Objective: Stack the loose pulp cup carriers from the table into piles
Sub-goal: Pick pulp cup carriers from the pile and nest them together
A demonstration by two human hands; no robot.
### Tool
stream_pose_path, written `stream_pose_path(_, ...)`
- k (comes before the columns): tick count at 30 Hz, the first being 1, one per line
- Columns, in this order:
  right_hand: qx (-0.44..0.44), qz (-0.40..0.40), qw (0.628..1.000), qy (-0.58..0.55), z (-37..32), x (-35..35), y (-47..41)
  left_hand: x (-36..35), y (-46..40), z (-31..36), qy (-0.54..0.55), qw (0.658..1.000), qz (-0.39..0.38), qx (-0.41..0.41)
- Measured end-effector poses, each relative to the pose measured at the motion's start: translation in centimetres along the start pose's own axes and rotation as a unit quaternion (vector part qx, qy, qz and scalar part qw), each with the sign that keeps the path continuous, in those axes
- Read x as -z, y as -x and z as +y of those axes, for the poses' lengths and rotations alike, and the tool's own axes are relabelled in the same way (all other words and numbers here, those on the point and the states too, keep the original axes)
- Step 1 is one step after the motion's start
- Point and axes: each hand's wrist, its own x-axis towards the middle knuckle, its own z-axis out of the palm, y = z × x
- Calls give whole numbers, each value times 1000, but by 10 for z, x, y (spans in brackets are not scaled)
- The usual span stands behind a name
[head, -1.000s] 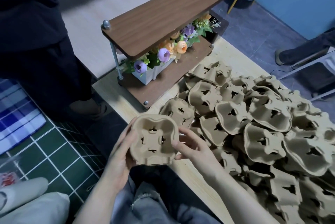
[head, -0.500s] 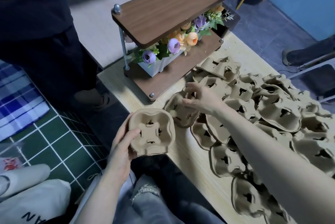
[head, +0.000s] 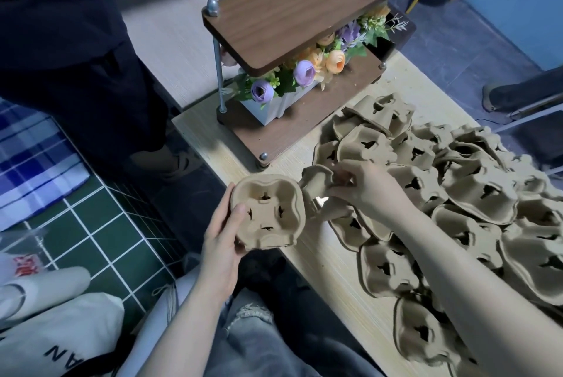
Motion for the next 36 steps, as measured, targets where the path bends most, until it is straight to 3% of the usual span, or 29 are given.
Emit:
stream_pose_path(3,3,69,995,-65,-1,-3,22,-7,-1,-3,-2,1000,1,-19)
stream_pose_path(6,36,205,970,-126,-5,0,44,-13,-4,-8,-21,999,-25,-25)
stream_pose_path(9,110,273,949,-110,-19,-6,62,-19,-6,-16,-57,997,-53,-31)
stream_pose_path(15,210,198,957,33,-35,-52,71,-20,-16,-30,-135,987,-37,-85)
stream_pose_path(19,212,198,957,26,-40,-64,72,-12,-15,-29,-153,984,2,-87)
stream_pose_path(24,197,189,962,17,-48,-72,67,-8,-4,-11,-88,995,-32,-42)
stream_pose_path(31,197,103,973,-63,-36,-75,68,-6,-14,-10,-226,969,-18,-98)
stream_pose_path(36,151,156,971,-104,-15,-41,63,-11,-14,-9,-235,966,0,-111)
